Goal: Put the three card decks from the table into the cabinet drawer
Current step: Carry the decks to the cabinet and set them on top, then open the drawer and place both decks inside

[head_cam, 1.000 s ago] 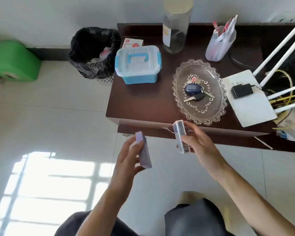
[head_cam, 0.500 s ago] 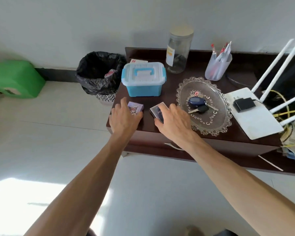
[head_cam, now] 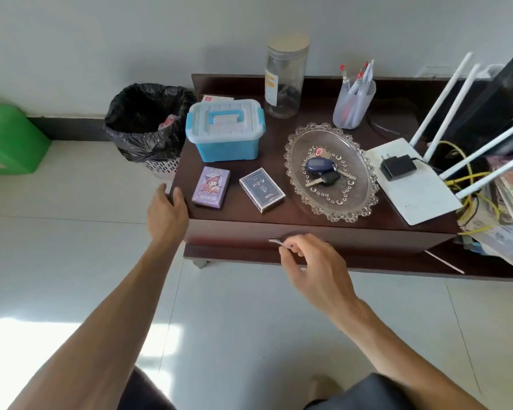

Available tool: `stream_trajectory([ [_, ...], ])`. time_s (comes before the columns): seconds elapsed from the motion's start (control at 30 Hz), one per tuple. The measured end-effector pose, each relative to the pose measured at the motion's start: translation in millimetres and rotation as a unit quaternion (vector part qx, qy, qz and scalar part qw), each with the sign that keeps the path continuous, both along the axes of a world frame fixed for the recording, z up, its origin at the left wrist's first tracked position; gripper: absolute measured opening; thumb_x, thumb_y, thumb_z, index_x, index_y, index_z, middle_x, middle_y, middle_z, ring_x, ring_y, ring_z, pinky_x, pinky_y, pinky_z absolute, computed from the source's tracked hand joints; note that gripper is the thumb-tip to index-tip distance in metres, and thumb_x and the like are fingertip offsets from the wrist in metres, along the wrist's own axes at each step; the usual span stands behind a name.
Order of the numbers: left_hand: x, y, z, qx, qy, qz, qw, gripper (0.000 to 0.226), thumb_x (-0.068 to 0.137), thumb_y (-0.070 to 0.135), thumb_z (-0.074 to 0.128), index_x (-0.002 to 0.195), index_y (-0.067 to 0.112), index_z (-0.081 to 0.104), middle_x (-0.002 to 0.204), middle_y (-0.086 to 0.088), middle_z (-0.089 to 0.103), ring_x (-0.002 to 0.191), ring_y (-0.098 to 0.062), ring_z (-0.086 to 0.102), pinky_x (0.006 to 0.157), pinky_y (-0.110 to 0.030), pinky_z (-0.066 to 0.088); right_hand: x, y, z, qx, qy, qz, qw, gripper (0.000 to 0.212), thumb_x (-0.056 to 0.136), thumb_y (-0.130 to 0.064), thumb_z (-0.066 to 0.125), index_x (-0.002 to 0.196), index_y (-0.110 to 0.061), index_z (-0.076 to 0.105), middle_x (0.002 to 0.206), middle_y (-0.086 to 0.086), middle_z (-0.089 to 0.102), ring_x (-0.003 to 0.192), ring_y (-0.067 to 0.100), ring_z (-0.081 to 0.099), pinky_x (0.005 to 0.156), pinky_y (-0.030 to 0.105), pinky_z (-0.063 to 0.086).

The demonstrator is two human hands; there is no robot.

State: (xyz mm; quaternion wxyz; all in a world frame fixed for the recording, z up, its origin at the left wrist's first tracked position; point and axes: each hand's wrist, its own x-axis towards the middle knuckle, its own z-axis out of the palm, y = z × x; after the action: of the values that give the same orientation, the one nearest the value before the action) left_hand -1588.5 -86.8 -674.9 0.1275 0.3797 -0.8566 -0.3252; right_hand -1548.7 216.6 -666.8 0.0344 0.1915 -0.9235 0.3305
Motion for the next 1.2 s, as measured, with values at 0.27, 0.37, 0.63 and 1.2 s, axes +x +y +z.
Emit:
stream_trajectory([
  [0.27,8.4,-5.1,-11.2,0.057,0.028,0.002,0.998,0.056,0.091,0.060,0.044,0.107,0.011,0.068,0.095,-0.006,0.069,0.086,-0.026,0.058,0.073,-0.036,0.044,-23.2,14.9,-66.4,0.234,0.060,0.017,0.970,0.027,0.090,-0.033,0.068,0.103,-0.012,0.077,0.092,0.003,0.073,0.091,0.028,0.068,0.073,0.042,0.049],
  [0.37,9.5,-13.7,-10.7,0.058,0.016,-0.025,0.998,0.053,0.087,0.067,0.050,0.073,0.017,0.059,0.069,0.000,0.060,0.067,-0.023,0.054,0.054,-0.033,0.038,-25.2,11.2,-76.2,0.239,0.102,0.023,0.965,0.020,0.089,-0.031,0.068,0.090,-0.012,0.074,0.080,0.002,0.069,0.083,0.028,0.065,0.071,0.041,0.048],
  [0.63,5.3,-28.7,-6.4,0.096,0.001,-0.049,0.994,0.055,0.078,0.068,0.060,0.091,0.016,0.072,0.076,0.000,0.069,0.078,-0.025,0.065,0.062,-0.032,0.046,-18.0,-1.1,-81.4,0.172,0.087,-0.025,0.981,0.014,0.090,-0.022,0.076,0.081,-0.013,0.070,0.075,0.003,0.065,0.076,0.027,0.064,0.057,0.039,0.053],
  [1.2,0.8,-37.5,2.7,0.177,-0.014,-0.067,0.982,0.066,0.078,0.063,0.067,0.114,0.008,0.067,0.104,-0.010,0.071,0.100,-0.033,0.070,0.087,-0.052,0.060,53.7,11.2,-65.7,0.244,0.039,0.011,0.969,0.012,0.079,-0.018,0.087,0.075,-0.018,0.075,0.075,-0.001,0.075,0.068,0.020,0.071,0.040,0.026,0.047],
])
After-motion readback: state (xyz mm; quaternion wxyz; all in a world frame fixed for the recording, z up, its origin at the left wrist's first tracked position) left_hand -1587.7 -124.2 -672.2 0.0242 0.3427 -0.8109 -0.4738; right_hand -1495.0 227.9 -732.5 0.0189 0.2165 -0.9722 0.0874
